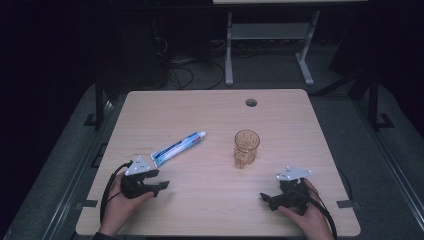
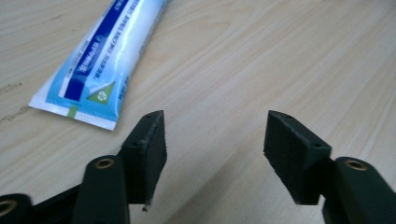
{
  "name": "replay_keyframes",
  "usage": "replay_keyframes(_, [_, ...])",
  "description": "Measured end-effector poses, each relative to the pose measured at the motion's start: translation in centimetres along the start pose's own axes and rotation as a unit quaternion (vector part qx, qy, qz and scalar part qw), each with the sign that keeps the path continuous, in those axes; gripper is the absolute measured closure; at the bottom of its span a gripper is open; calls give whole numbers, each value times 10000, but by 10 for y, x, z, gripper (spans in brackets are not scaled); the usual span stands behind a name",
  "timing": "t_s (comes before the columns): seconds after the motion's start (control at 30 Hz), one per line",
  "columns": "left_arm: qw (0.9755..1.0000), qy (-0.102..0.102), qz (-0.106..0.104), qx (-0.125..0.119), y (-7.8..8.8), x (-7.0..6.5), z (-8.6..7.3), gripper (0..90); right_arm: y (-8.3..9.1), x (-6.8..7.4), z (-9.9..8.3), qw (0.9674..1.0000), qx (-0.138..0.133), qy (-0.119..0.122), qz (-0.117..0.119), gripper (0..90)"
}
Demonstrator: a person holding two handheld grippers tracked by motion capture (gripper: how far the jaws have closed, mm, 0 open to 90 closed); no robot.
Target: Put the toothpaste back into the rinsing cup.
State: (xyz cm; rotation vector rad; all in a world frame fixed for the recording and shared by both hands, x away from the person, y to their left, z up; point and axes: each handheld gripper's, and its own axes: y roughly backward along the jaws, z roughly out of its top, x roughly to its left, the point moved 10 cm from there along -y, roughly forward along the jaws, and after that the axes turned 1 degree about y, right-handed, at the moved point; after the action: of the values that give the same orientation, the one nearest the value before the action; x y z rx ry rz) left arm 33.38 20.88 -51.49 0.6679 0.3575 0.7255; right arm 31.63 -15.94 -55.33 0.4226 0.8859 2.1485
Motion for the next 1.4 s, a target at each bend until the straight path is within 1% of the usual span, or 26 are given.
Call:
replay_keyframes(0.03, [10000, 0, 0, 0, 0, 0, 0, 409, 0, 0, 0, 10000, 0, 0, 0, 16])
replay_keyframes(0.07, [10000, 58, -16, -14, -1, 2, 4, 426, 0, 0, 0, 10000, 0, -2, 0, 16])
replay_keyframes(0.13, [10000, 62, -51, -22, -1, 2, 8, 453, 0, 0, 0, 10000, 0, 0, -1, 16])
replay_keyframes(0.17, [10000, 62, -51, -22, -1, 2, 8, 482, 0, 0, 0, 10000, 0, 0, -1, 16])
replay_keyframes(0.2, [10000, 49, -67, -30, -1, 3, 13, 503, 0, 0, 0, 10000, -4, 8, -6, 16])
replay_keyframes(0.23, [10000, 49, -67, -30, -1, 3, 13, 519, 0, 0, 0, 10000, -4, 8, -6, 16])
replay_keyframes(0.27, [9999, 91, -92, -59, -2, 4, 18, 536, 0, 0, 0, 10000, 1, -2, -6, 16])
replay_keyframes(0.33, [9999, 110, -91, -62, -2, 6, 21, 551, 0, 0, 0, 10000, 2, -6, -6, 16])
replay_keyframes(0.37, [9998, 152, -106, -44, -3, 7, 25, 588, 0, 0, 0, 10000, 6, -12, -6, 16])
replay_keyframes(0.4, [9998, 152, -106, -44, -3, 7, 25, 611, 0, 0, 0, 10000, 7, -13, -4, 16])
replay_keyframes(0.43, [9998, 167, -114, -41, -3, 8, 27, 611, 0, 0, 0, 10000, 7, -13, -4, 16])
replay_keyframes(0.47, [9997, 202, -131, -47, -4, 10, 32, 656, 0, 0, 0, 10000, 5, -10, -6, 16])
replay_keyframes(0.5, [9997, 202, -131, -47, -4, 10, 32, 685, 0, 0, 0, 10000, 5, -10, -6, 16])
replay_keyframes(0.57, [9996, 230, -146, -52, -7, 12, 40, 729, 0, 0, 0, 10000, 0, -4, -7, 16])
replay_keyframes(0.63, [9996, 232, -146, -64, -8, 13, 43, 789, 0, 0, 0, 10000, -2, 1, -7, 16])
replay_keyframes(0.67, [9996, 224, -184, -61, -9, 14, 48, 789, 0, 0, 0, 10000, -4, 5, -7, 16])
replay_keyframes(0.7, [9996, 218, -177, -82, -10, 15, 51, 825, 0, 0, 0, 10000, -6, 7, -7, 16])
replay_keyframes(0.8, [9998, 109, -157, -1, -15, 16, 56, 894, 0, 0, 0, 10000, -4, 6, -6, 16])
replay_keyframes(0.9, [9999, 62, -134, 59, -18, 17, 60, 900, 0, 0, 0, 10000, -4, 3, -6, 16])
replay_keyframes(0.93, [9999, 82, -129, 21, -19, 18, 63, 900, 0, 0, 0, 10000, -2, -1, -6, 16])
replay_keyframes(1.0, [9999, 83, -127, 62, -21, 19, 65, 900, 0, 0, 0, 10000, -2, 0, -1, 16])
replay_keyframes(1.07, [9999, 85, -129, 34, -23, 20, 69, 900, 0, 0, 0, 10000, -2, -1, -1, 16])
replay_keyframes(1.17, [9999, 1, -110, 17, -27, 21, 75, 900, 0, 0, 0, 10000, -1, 0, -1, 16])
replay_keyframes(1.2, [9999, 17, -130, -17, -28, 21, 77, 900, 0, 0, 0, 10000, -3, 0, -1, 16])
replay_keyframes(1.3, [9999, -46, -142, 13, -33, 22, 83, 900, 0, 0, 0, 10000, -2, -1, -1, 16])
replay_keyframes(1.4, [9999, -63, -116, -76, -36, 24, 92, 900, 0, 0, 0, 10000, -4, 1, 0, 16])
